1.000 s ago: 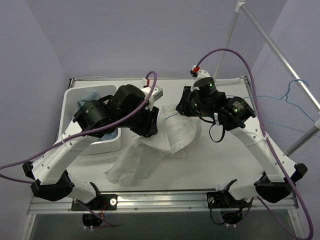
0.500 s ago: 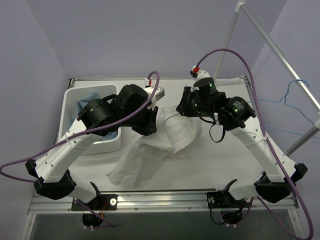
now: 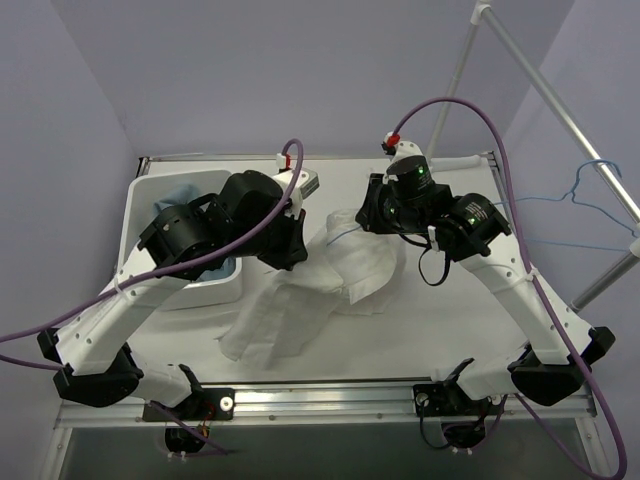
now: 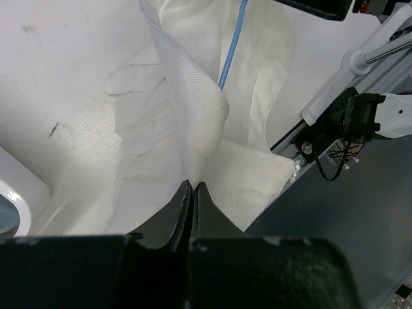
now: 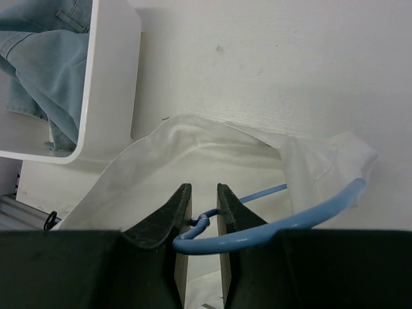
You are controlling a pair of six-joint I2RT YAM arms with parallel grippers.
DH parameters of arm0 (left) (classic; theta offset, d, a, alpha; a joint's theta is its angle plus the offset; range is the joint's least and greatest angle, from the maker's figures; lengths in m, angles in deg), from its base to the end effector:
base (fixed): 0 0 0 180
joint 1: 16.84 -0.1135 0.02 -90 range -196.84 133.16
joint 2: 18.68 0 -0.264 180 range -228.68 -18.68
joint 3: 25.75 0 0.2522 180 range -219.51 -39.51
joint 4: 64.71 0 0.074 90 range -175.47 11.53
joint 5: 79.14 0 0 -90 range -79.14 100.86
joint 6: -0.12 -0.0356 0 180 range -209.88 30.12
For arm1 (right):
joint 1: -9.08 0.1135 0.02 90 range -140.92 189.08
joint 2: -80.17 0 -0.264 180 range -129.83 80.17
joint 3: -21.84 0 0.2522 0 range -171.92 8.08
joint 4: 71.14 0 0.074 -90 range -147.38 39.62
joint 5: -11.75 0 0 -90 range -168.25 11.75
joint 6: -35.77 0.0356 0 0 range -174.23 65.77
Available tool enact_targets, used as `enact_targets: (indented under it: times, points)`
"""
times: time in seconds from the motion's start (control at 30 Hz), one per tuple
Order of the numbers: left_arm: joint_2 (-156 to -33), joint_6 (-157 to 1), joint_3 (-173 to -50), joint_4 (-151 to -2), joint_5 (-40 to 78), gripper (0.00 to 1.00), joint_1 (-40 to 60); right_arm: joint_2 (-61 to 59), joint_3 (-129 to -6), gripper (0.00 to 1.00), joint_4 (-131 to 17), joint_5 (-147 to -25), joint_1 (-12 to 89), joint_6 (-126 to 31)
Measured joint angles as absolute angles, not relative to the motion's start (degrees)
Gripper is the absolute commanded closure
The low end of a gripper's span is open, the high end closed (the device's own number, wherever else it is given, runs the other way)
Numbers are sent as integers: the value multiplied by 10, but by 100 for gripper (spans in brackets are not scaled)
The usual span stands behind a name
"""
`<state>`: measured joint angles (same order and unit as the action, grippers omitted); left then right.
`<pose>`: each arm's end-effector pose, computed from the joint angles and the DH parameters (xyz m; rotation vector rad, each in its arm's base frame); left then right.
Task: Remove the skirt from the hanger
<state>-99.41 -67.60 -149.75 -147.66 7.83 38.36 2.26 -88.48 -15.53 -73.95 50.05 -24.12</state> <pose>0.1416 -0.2005 0.4770 0.6372 2.2597 -0.6417 0.2119 0.1804 0.4637 -0.1433 2.0438 0.7225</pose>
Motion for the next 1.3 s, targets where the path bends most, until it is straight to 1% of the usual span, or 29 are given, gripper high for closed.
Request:
enact_targets:
  times: [0.2,0.4,0.6,0.77,1.0,1.3]
  points:
    - [-957,-672,-1470,-1468,63,98,381,23,-885,100,-155,-725,500,-241]
    - [-916,-661,-1423,-1463,62,98,353,24,-885,100,-152,-720,496,-243]
    - [-888,-660,-1397,-1462,74,98,322,40,-886,100,-146,-723,448,-243]
    - [-861,-661,-1377,-1448,102,98,315,47,-896,100,-135,-723,401,-244]
    - [-797,-652,-1303,-1374,185,98,314,37,-909,100,-126,-728,398,-243]
    - [-727,-642,-1248,-1299,241,98,314,7,-920,100,-122,-758,373,-232]
